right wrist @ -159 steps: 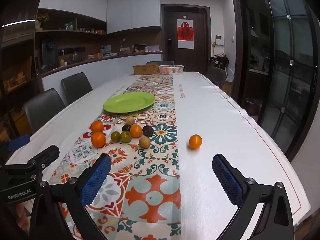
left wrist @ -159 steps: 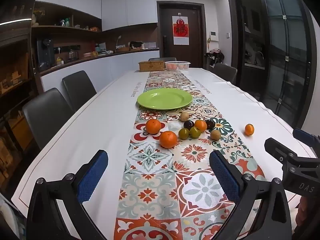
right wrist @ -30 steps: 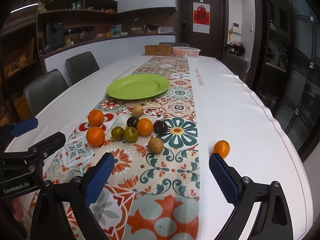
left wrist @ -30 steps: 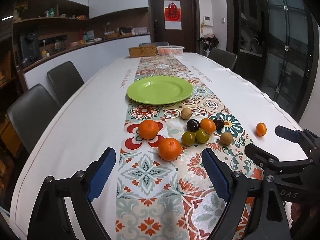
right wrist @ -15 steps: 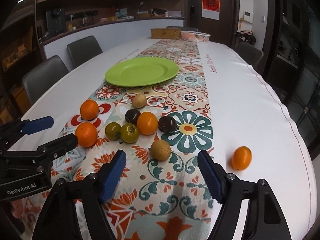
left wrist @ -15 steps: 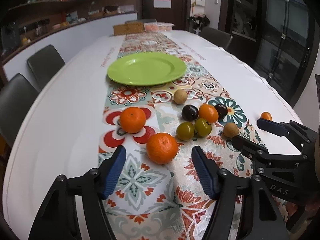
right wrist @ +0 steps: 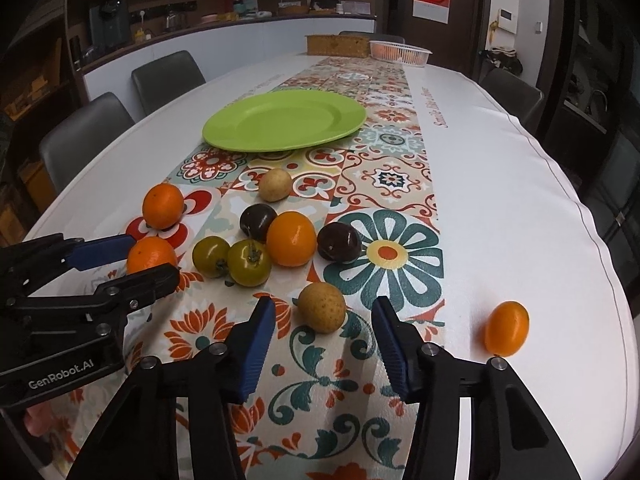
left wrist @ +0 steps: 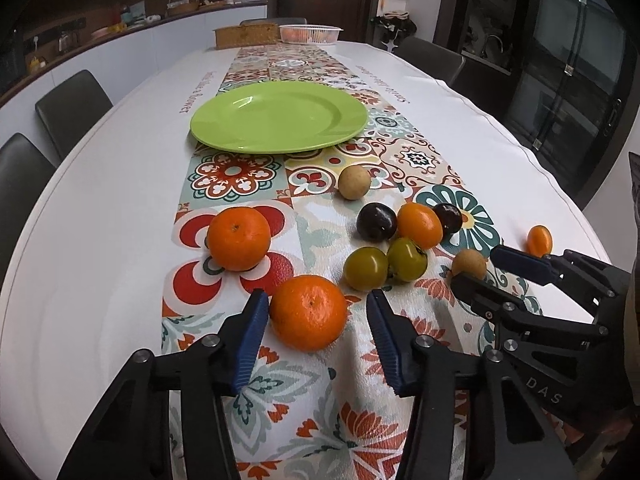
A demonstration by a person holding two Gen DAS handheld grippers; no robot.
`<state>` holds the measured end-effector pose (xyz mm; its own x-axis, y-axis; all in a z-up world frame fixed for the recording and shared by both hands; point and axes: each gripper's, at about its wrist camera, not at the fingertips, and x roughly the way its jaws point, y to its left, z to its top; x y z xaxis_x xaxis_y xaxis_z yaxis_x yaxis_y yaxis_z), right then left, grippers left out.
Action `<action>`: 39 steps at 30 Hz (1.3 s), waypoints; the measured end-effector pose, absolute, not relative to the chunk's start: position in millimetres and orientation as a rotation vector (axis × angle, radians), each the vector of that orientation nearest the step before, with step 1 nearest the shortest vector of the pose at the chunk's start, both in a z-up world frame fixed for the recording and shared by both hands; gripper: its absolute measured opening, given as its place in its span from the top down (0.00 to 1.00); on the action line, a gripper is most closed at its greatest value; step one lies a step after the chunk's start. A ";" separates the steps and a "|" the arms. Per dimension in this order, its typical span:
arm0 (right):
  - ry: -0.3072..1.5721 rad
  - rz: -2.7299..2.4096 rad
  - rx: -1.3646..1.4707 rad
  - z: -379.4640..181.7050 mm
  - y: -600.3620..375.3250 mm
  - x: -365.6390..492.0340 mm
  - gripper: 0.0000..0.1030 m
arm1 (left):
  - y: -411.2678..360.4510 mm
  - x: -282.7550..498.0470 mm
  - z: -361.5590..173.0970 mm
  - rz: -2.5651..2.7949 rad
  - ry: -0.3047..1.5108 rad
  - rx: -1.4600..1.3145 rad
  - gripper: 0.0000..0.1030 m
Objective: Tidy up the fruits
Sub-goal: 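Grasp the large mandarin with the left tool while the right tool grasps a brown round fruit, then lift and carry both held fruits over the green plate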
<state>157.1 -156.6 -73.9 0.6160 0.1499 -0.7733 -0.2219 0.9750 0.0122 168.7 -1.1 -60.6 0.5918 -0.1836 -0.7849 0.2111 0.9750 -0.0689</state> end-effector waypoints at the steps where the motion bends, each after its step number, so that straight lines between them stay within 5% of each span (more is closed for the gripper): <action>1: 0.888 0.217 -0.085 -74.7 -156.1 158.1 0.56 | -0.7 169.1 -60.7 -0.228 0.909 0.032 0.53; 16: 0.909 0.218 -0.081 -79.6 -156.9 163.4 0.73 | -0.6 174.6 -67.3 -0.203 0.933 0.040 0.61; 39: 0.811 0.292 -0.080 -31.1 -149.3 149.2 0.73 | -1.0 156.2 -17.8 -0.221 0.824 0.069 0.61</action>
